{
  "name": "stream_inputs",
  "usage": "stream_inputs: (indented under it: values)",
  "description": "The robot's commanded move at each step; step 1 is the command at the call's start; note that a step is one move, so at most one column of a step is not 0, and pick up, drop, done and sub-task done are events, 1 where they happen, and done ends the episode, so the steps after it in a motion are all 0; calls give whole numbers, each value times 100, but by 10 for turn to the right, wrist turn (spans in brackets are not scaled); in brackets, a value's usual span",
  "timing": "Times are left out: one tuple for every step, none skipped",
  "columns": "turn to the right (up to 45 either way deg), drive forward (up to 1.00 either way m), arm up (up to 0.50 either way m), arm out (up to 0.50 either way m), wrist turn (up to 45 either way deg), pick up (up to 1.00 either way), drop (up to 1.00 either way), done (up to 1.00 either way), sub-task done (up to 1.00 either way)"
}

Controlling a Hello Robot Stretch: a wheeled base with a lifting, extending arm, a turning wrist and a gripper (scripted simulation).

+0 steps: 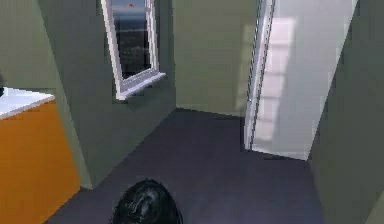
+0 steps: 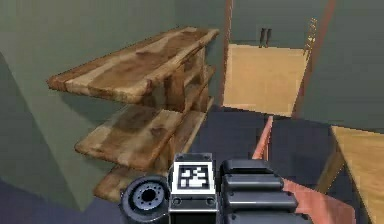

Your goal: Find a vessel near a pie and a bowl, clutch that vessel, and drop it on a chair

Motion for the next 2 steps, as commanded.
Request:
stream_inputs:
  values:
    - [-450,0,0,0,0,0,0,0,0]
    - [-450,0,0,0,0,0,0,0,0]
